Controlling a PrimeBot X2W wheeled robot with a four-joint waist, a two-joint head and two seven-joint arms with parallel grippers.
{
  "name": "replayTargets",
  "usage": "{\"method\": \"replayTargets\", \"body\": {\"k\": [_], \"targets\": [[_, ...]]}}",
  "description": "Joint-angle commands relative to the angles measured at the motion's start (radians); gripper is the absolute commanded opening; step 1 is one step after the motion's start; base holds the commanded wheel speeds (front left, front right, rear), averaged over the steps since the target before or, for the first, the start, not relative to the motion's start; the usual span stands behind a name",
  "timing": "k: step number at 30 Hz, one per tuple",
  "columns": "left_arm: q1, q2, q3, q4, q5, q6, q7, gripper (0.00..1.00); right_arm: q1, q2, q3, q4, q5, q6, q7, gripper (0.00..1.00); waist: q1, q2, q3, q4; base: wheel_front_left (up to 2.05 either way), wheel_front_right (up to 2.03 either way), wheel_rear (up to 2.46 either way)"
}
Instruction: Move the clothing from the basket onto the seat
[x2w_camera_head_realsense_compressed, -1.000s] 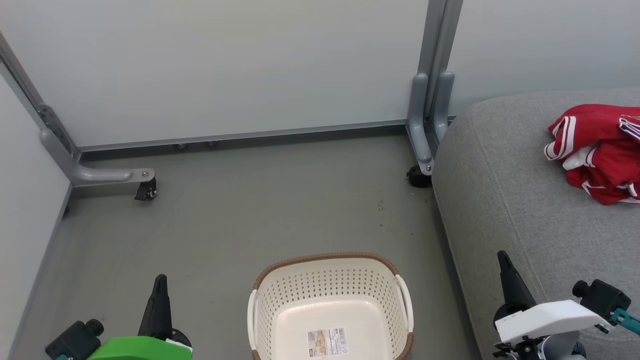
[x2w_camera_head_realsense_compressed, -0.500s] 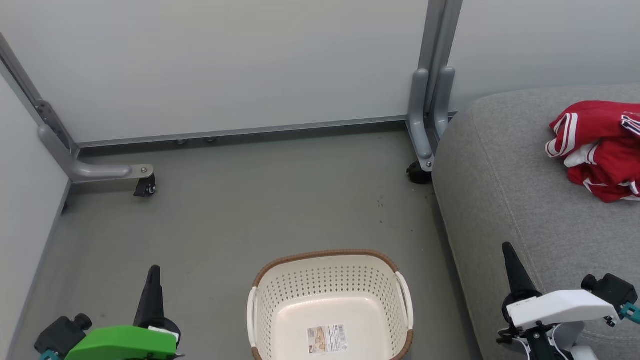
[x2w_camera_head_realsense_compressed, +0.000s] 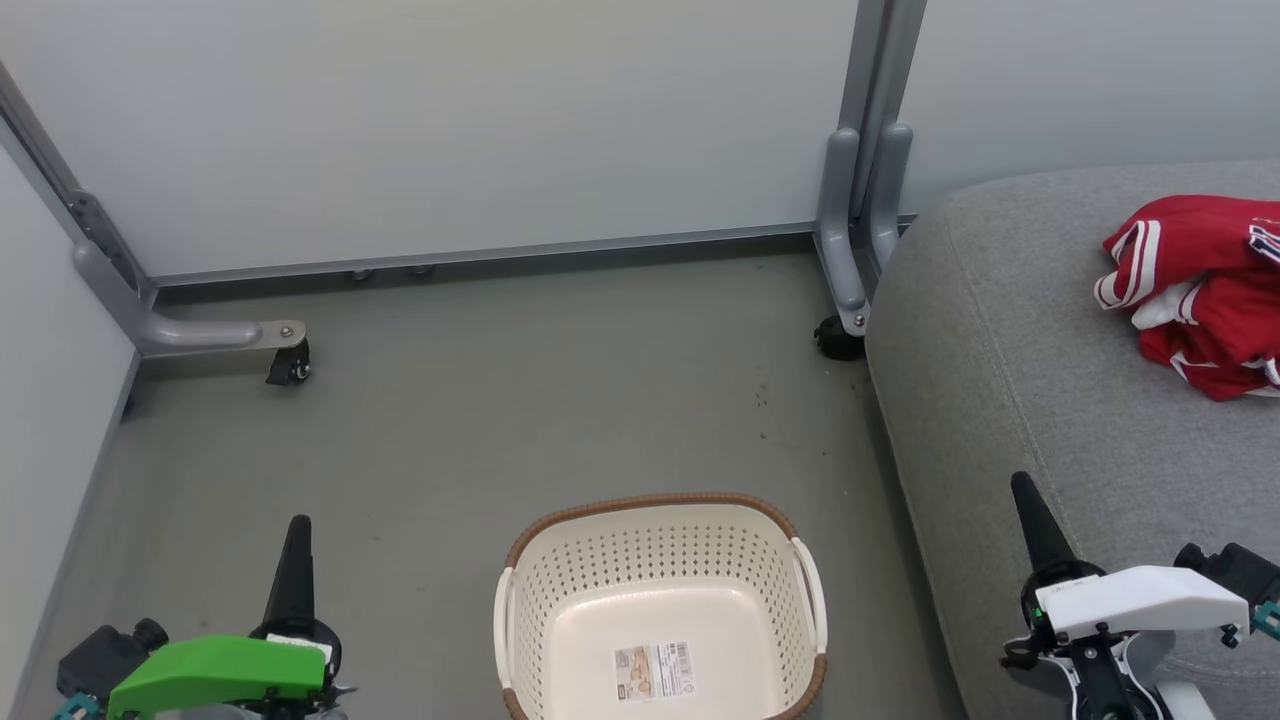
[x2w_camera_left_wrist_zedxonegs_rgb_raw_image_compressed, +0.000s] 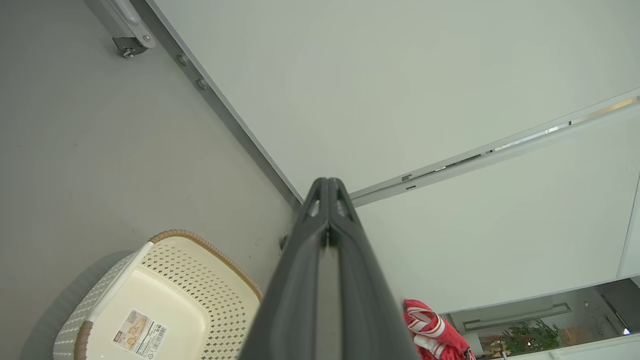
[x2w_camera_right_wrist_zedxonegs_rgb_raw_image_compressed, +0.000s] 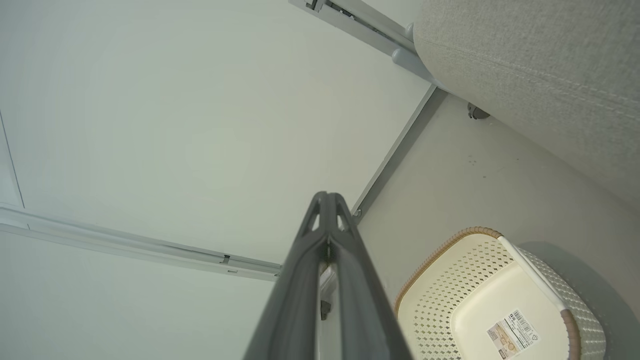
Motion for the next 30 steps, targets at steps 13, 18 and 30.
{"method": "replayTargets", "body": {"k": [13, 18, 30], "targets": [[-0.055, 0.008, 0.030, 0.009, -0.143, -0.013, 0.039, 0.00, -0.042, -0.003, -0.026, 0.004, 0.145, 0.001, 0.040, 0.00, 0.0000, 0.0000, 0.011, 0.001, 0.00, 0.00, 0.00], [-0.065, 0.007, 0.038, 0.012, -0.182, -0.015, 0.050, 0.00, -0.049, -0.002, -0.033, 0.006, 0.185, 0.000, 0.052, 0.00, 0.0000, 0.0000, 0.015, 0.001, 0.00, 0.00, 0.00], [-0.084, 0.006, 0.055, 0.022, -0.273, -0.021, 0.076, 0.00, -0.063, 0.000, -0.050, 0.012, 0.277, 0.000, 0.078, 0.00, 0.0000, 0.0000, 0.024, 0.001, 0.00, 0.00, 0.00]]}}
